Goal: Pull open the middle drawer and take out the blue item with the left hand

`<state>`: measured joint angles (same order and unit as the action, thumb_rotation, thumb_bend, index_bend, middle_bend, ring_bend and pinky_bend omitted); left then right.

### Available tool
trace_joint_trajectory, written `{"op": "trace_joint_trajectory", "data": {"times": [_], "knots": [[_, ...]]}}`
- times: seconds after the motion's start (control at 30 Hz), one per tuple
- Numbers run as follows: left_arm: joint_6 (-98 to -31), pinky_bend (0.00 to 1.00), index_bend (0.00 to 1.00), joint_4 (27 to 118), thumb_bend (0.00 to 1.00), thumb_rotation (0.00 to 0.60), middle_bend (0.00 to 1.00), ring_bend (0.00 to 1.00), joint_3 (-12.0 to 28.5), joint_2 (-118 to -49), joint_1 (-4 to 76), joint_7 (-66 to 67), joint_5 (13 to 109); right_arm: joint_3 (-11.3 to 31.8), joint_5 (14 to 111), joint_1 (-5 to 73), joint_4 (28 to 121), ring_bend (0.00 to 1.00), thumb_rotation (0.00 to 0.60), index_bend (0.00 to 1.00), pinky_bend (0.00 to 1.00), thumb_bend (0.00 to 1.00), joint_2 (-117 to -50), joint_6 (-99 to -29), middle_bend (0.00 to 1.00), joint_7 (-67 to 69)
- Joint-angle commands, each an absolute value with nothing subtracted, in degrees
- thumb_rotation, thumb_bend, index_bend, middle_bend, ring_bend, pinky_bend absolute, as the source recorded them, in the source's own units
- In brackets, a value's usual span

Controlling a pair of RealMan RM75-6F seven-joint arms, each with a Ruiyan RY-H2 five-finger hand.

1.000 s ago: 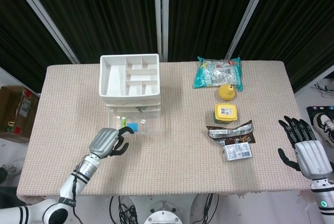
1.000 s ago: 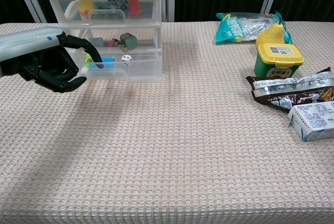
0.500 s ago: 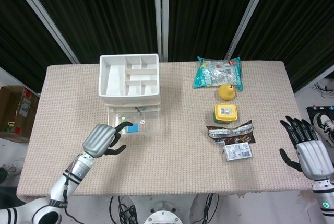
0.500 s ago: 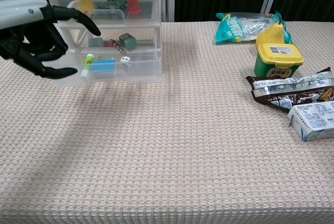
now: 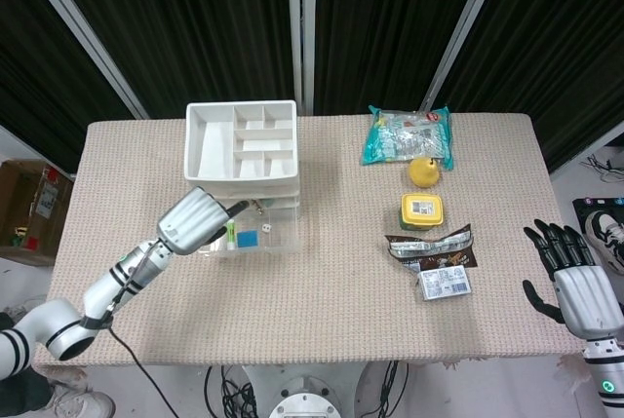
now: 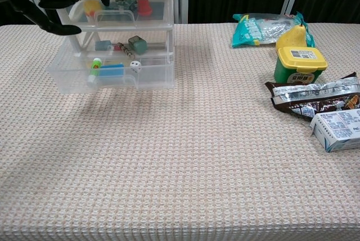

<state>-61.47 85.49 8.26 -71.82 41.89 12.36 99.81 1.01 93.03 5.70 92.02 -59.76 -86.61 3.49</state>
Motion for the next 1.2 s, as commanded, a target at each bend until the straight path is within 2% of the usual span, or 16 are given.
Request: {"op": "trace_joint_trajectory", "data": {"times": [0.03, 0.17, 0.57, 0.97, 1.2], "knots": [[-58.8, 1.00, 0.30, 79.6, 0.21, 0.600, 0.86, 0.94, 5.5, -73.9, 46.0, 12.1, 104.4, 1.0, 93.0, 5.6, 92.4, 0.00, 0.600, 0.00, 0.00, 0.33, -59.7, -86.7, 0.00, 3.1], [-58.4, 1.00, 0.28, 77.3, 0.15, 0.600, 0.85, 0.94, 4.3, -75.1, 47.4, 11.1, 105.4, 1.1, 92.8, 5.5, 92.9, 0.00, 0.600, 0.00, 0.00, 0.33, -59.5, -86.7, 0.00, 2.5], [-56.8, 1.00, 0.28, 74.1, 0.09, 0.600, 0.85, 0.93, 1.9, -75.8, 51.6, 14.1, 108.8, 1.2, 92.0, 5.6, 93.9, 0.00, 0.600, 0.00, 0.00, 0.33, -59.9, -85.8, 0.00, 0.8], [-52.4, 1.00, 0.30, 74.5, 0.07, 0.600, 0.84, 0.93, -0.2, -74.3, 56.3, 12.0, 109.4, 1.5, 90.7, 5.5, 94.0, 0.00, 0.600, 0.00, 0.00, 0.33, -60.3, -85.0, 0.00, 0.3], [-52.3, 1.00, 0.30, 74.1, 0.06, 0.600, 0.84, 0.93, -2.0, -74.9, 56.6, 10.1, 109.1, 1.8, 90.0, 5.8, 93.9, 0.00, 0.600, 0.00, 0.00, 0.33, -60.4, -84.4, 0.00, 0.3]]}}
